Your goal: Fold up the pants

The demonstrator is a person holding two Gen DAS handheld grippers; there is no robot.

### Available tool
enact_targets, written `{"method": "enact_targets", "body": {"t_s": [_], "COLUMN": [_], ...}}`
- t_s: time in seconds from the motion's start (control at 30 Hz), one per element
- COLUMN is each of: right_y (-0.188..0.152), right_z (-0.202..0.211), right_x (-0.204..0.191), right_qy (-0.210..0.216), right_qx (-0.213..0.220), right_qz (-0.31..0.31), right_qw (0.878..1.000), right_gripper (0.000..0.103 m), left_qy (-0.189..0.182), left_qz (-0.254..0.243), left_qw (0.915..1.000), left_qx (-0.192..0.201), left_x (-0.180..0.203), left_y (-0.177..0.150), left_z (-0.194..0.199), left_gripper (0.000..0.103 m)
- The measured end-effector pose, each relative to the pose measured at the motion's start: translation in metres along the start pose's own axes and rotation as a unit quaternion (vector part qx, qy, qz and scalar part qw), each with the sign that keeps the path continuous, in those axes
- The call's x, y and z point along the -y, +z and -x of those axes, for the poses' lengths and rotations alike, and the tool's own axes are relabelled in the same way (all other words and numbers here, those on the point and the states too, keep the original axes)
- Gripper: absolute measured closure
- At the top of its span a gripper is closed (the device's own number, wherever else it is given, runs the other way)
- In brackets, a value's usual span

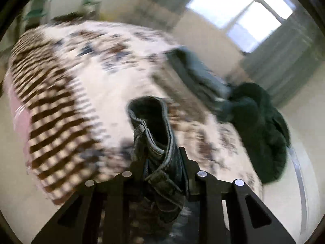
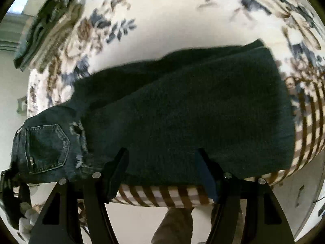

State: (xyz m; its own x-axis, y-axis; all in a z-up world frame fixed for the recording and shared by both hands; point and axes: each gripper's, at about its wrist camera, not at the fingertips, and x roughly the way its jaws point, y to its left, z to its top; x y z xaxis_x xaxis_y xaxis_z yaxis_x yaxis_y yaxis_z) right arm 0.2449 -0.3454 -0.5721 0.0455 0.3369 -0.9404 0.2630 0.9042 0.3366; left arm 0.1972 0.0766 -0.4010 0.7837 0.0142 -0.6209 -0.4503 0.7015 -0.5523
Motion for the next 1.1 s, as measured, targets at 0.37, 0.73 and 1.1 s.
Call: {"method": "enact_targets", "body": {"t_s": [0.37,0.73,1.1], "right_y": [0.009,0.009,0.060], "right_z": [0.098,0.131,0.034], "right_x": [0.107,0.222,0.169], "right_qy": [0.008,0.001,0.127], "right_qx": [0.073,0.096,0.012], "right_qz": [-0.048,-0.128,-0.138], "right_qw": [0.996,0.987,0.982], "right_gripper": [0.033,0.026,0.081], "left_qy": [-0.185,-0.146,0.082], "left_qz": [-0.157,-0.306,-0.235], "left_qw": [0.9578,0.8919,0.9323], "left_qx": [-0.154,-0.299,-0.262], "left_x": [0.212,0.238,0.109], "left_y": [-0.150,-0.222,-0.122], "left_z": [-0.013,-0.040,-0.121], "left_gripper": [0.083,0.017,0.017]}}
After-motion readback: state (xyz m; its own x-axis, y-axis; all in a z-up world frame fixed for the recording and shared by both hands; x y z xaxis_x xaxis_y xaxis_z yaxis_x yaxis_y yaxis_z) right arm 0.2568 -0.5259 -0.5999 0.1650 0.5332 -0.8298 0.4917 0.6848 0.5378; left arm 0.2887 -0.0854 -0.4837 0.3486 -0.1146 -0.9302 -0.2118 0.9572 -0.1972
